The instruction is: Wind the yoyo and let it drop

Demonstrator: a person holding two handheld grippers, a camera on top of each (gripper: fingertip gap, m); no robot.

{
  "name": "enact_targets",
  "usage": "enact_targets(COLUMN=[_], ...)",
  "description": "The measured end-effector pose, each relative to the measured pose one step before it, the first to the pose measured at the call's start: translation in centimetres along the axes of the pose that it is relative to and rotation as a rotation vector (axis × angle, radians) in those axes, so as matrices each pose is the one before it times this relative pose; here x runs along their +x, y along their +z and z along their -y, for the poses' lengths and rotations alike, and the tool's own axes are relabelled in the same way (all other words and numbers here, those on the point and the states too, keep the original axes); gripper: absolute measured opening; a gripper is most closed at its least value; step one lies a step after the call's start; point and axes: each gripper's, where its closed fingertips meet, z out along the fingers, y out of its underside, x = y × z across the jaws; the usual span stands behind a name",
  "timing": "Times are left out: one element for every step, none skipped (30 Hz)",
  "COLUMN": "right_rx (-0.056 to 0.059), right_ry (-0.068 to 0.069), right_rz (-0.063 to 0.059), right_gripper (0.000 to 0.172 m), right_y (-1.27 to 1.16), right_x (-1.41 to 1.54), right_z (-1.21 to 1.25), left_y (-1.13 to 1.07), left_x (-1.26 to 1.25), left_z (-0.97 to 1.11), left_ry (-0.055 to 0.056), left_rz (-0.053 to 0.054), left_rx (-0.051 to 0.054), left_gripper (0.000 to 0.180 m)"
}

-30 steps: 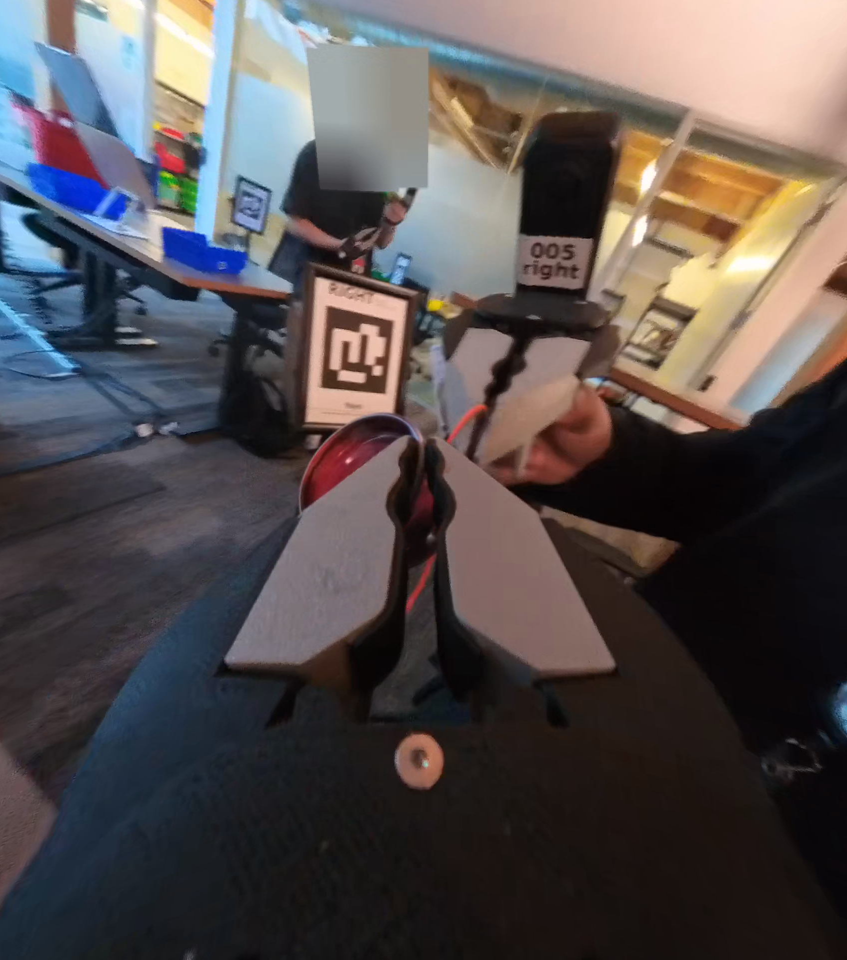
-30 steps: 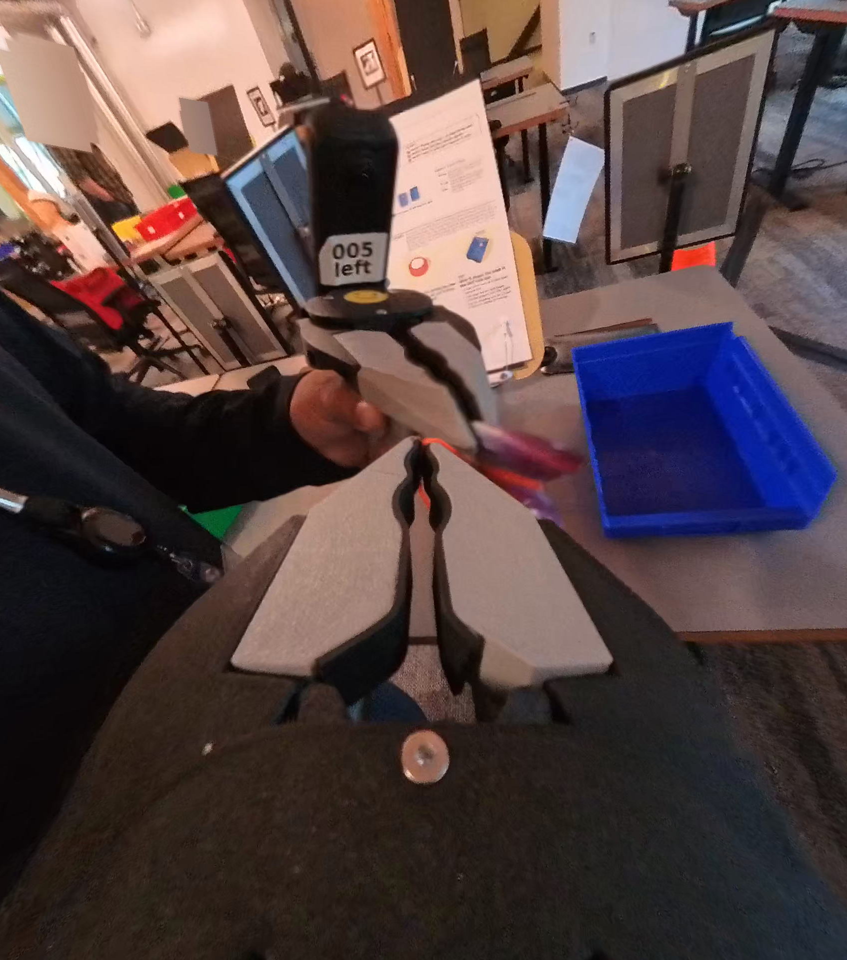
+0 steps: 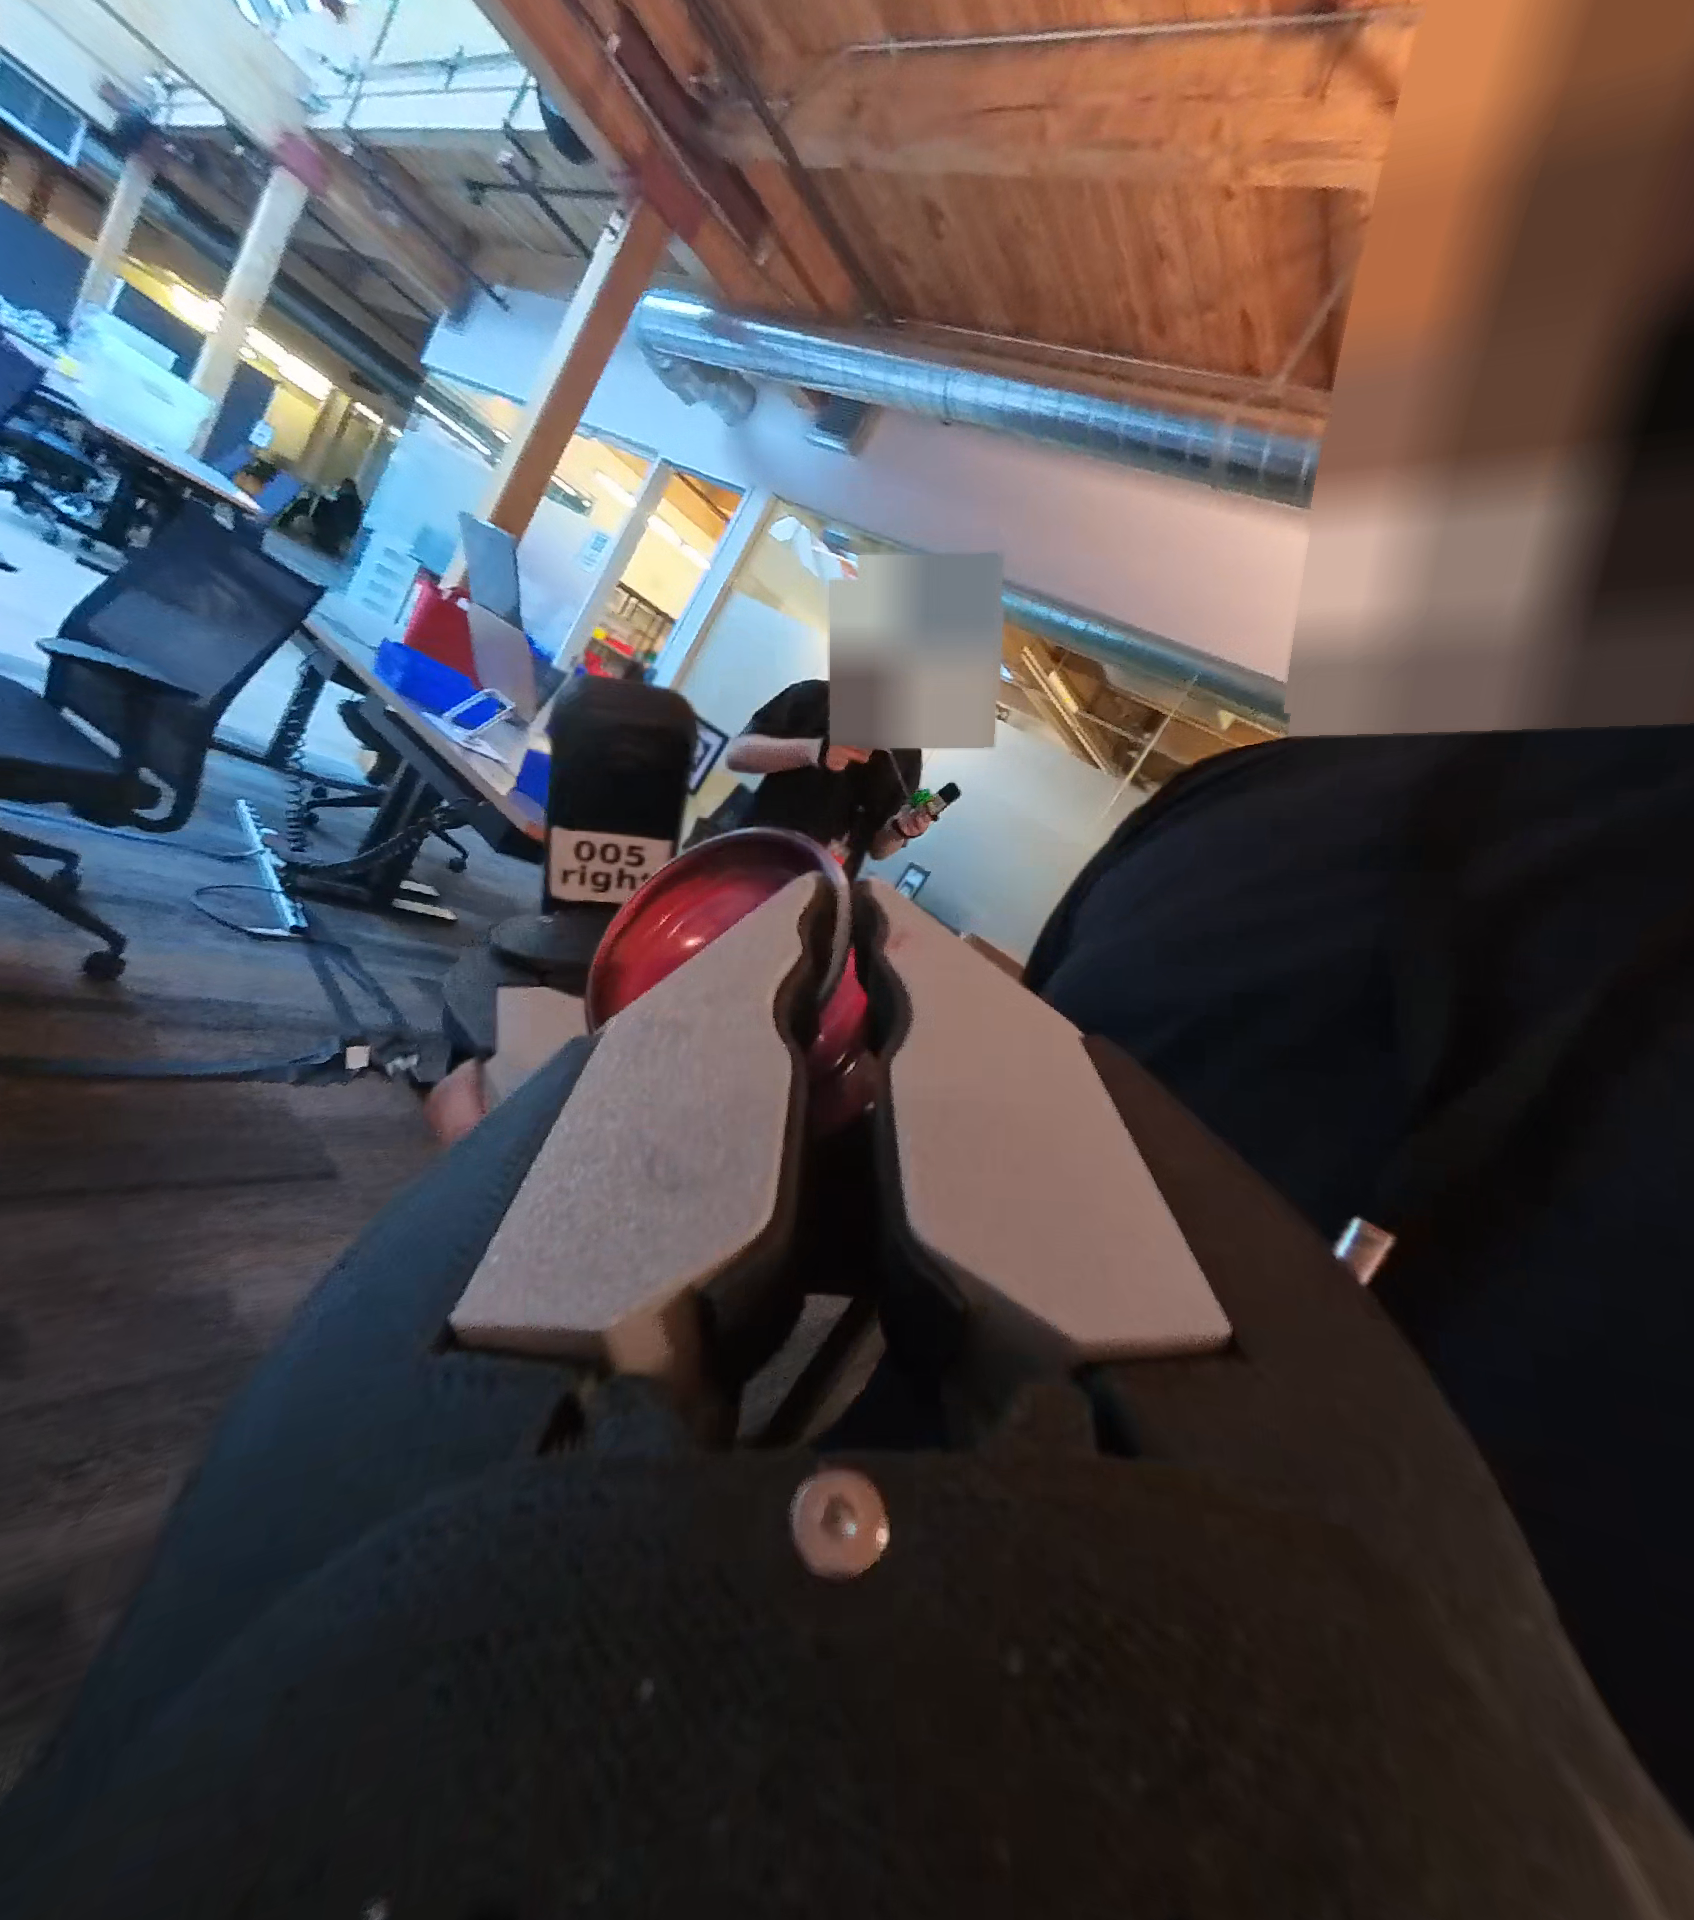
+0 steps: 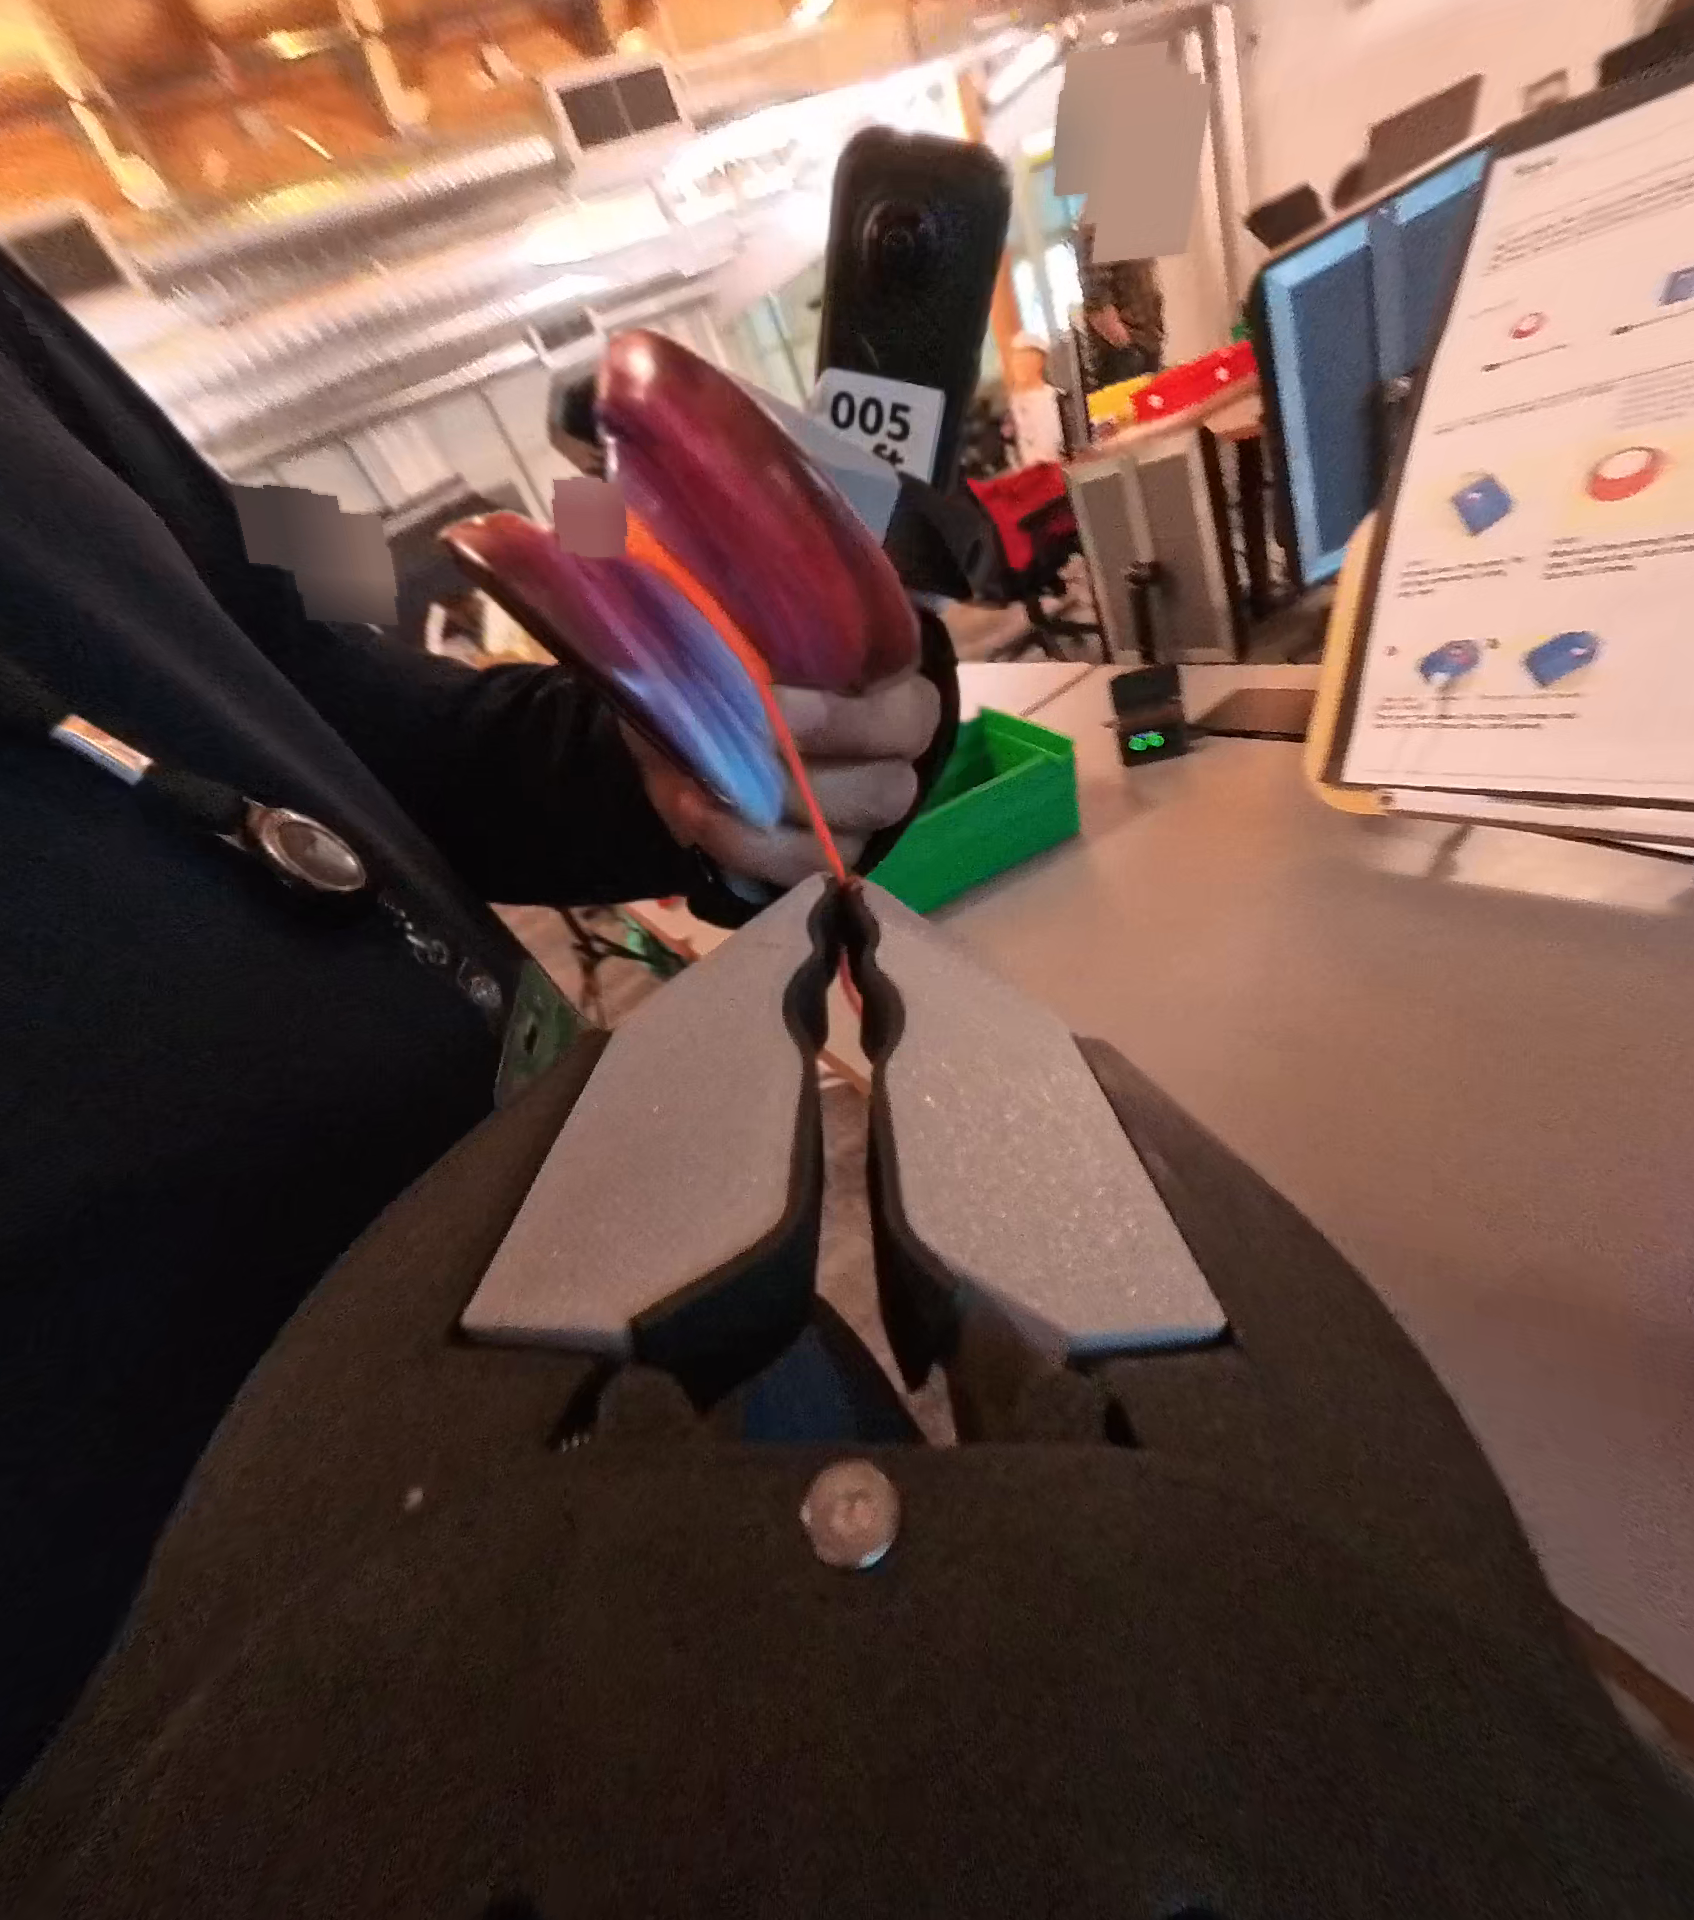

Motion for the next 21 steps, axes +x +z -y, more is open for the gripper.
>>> enact_targets(right_rx=[0.0241, 0.0182, 0.0067, -0.0054, -0.0135, -0.0183, -0.0219, -0.025, -0.0293, -0.0359, -0.0392, -0.035, -0.0238, -0.0109, -0.0027, 0.0003, -0.0028, -0.0107, -0.017, -0.0193, -0.0231], right_ry=[0.0196, 0.0161, 0.0095, -0.0003, -0.0092, -0.0139, -0.0184, -0.0243, -0.0278, -0.0277, -0.0262, -0.0223, -0.0139, -0.0031, 0.0057, 0.01, 0.0099, 0.0064, 0.0007, -0.0041, -0.004], right_rz=[0.0275, 0.0245, 0.0174, 0.0079, 0.0044, 0.0022, -0.005, -0.0128, -0.0191, -0.0231, -0.0239, -0.0242, -0.0229, -0.0148, -0.0054, -0.0027, -0.0042, -0.0109, -0.0175, -0.0213, -0.0235], right_gripper=[0.0, 0.0, 0.0, 0.0, 0.0, 0.0, 0.0, 0.0, 0.0, 0.0, 0.0, 0.0, 0.0, 0.0, 0.0, 0.0, 0.0, 0.0, 0.0, 0.0, 0.0], right_y=[-0.429, -0.38, -0.316, -0.243, -0.18, -0.123, -0.077, -0.032, 0.024, 0.079, 0.149, 0.231, 0.309, 0.383, 0.468, 0.56, 0.681, 0.804, 0.919, 1.025, 1.15], right_x=[-0.233, -0.215, -0.148, -0.059, -0.058, -0.098, -0.09, -0.068, -0.06, -0.037, -0.077, -0.088, -0.12, -0.201, -0.298, -0.277, -0.236, -0.154, -0.113, -0.148, -0.195], right_z=[-0.084, -0.106, -0.201, -0.321, -0.373, -0.349, -0.31, -0.289, -0.328, -0.436, -0.497, -0.457, -0.301, -0.09, 0.049, 0.118, 0.118, 0.069, 0.072, 0.13, 0.146], left_y=[0.45, 0.343, 0.23, 0.128, 0.071, 0.032, -0.001, -0.027, -0.046, -0.073, -0.11, -0.161, -0.207, -0.279, -0.367, -0.47, -0.606, -0.73, -0.855, -0.945, -0.985], left_x=[0.193, 0.143, 0.183, 0.264, 0.21, 0.047, -0.002, 0.026, 0.132, 0.223, 0.238, 0.175, 0.07, -0.001, 0.146, 0.351, 0.504, 0.537, 0.534, 0.449, 0.318], left_z=[-0.334, -0.22, -0.143, -0.117, -0.104, -0.184, -0.209, -0.159, -0.023, 0.141, 0.263, 0.277, 0.159, 0.034, 0.041, 0.097, 0.187, 0.29, 0.255, 0.131, -0.009], left_ry=[-0.0004, 0.0028, 0.0041, 0.0005, -0.0025, -0.0055, -0.007, -0.0063, -0.0054, -0.0036, 0.001, 0.0041, 0.0065, 0.0129, 0.0176, 0.0137, 0.0117, 0.0078, 0.0047, 0.0062, 0.0113], left_rz=[0.0145, 0.0181, 0.0138, 0.0036, 0.0019, 0.0064, 0.0052, 0.0001, -0.0083, -0.0162, -0.0162, -0.0121, -0.0044, 0.0034, -0.0002, -0.0103, -0.0169, -0.0172, -0.0158, -0.0099, -0.0006], left_rx=[-0.009, -0.0048, -0.0011, 0.0, 0.0025, -0.0005, -0.0019, 0.0006, 0.0068, 0.0128, 0.0157, 0.0102, -0.0028, -0.013, -0.0124, -0.0083, 0.0007, 0.0085, 0.0086, 0.0031, -0.0036], left_gripper=[0.001, 0.001, 0.001, 0.001, 0.001, 0.001, 0.001, 0.001, 0.001, 0.001, 0.001, 0.001, 0.001, 0.001, 0.001, 0.001, 0.001, 0.001, 0.001, 0.001, 0.002])
